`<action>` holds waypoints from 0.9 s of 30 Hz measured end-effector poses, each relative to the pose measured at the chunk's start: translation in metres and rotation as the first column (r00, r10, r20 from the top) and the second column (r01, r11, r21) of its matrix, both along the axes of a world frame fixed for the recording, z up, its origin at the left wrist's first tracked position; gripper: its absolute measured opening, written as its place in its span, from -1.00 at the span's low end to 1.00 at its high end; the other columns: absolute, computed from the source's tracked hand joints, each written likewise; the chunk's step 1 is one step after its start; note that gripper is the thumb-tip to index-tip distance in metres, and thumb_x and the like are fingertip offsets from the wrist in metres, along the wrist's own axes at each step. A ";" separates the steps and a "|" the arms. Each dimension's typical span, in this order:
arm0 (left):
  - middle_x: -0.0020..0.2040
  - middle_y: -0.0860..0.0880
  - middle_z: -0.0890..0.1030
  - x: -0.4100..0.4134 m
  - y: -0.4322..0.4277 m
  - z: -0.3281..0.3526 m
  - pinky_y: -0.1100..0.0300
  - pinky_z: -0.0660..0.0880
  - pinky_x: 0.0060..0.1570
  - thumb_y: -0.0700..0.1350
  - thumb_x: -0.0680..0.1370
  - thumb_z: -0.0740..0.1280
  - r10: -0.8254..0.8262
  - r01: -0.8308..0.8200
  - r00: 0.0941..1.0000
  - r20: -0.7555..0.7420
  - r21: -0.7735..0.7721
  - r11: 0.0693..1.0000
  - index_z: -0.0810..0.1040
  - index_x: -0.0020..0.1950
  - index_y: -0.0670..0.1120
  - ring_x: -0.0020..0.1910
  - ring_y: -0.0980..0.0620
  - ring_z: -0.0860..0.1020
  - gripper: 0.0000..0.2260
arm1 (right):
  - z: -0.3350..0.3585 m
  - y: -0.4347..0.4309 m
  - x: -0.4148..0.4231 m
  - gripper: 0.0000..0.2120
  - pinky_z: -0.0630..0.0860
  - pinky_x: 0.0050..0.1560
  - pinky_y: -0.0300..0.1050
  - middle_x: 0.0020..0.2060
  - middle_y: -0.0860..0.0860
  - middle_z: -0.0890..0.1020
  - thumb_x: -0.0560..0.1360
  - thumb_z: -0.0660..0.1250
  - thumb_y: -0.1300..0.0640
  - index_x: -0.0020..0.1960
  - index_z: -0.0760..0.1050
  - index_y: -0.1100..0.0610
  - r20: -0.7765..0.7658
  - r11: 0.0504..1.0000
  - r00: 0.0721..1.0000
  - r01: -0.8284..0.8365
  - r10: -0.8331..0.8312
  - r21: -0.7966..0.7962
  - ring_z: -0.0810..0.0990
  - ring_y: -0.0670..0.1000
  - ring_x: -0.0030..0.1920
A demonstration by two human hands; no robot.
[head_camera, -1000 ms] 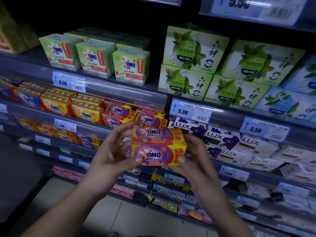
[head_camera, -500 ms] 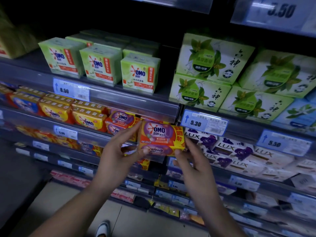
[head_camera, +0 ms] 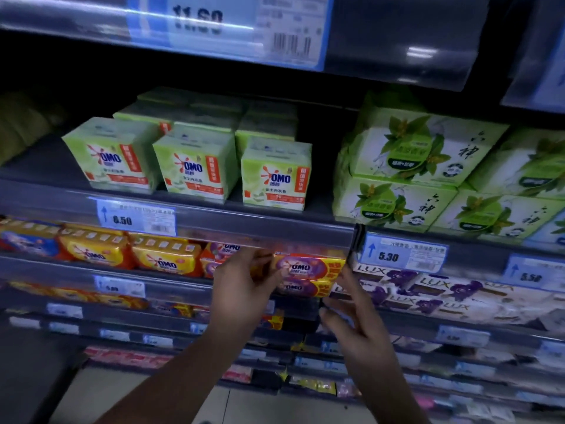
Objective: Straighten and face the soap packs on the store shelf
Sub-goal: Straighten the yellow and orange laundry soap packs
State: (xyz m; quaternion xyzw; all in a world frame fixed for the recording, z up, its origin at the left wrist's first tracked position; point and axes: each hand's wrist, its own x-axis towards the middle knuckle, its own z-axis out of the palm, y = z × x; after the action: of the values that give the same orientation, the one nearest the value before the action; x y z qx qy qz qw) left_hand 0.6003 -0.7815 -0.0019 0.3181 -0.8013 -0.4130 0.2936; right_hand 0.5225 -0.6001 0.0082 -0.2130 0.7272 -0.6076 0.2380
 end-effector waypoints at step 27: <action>0.10 0.23 0.64 0.092 -0.070 -0.024 0.22 0.60 0.03 -0.15 0.54 0.41 -0.178 0.172 0.984 0.015 0.192 0.966 0.45 0.35 0.18 0.11 0.26 0.61 -0.56 | -0.031 -0.113 0.094 -0.38 0.59 -0.03 -0.25 0.19 -0.28 0.55 0.60 0.32 0.31 0.58 0.24 0.00 -0.093 0.974 0.988 0.138 -0.123 0.179 0.58 -0.32 0.15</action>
State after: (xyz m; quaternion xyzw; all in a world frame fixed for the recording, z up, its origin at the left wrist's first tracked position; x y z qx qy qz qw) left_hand 0.6927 -0.8518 -0.0263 0.2795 -0.7877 -0.5066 0.2114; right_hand 0.6164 -0.7126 -0.0231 -0.1664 0.8019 -0.5427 0.1863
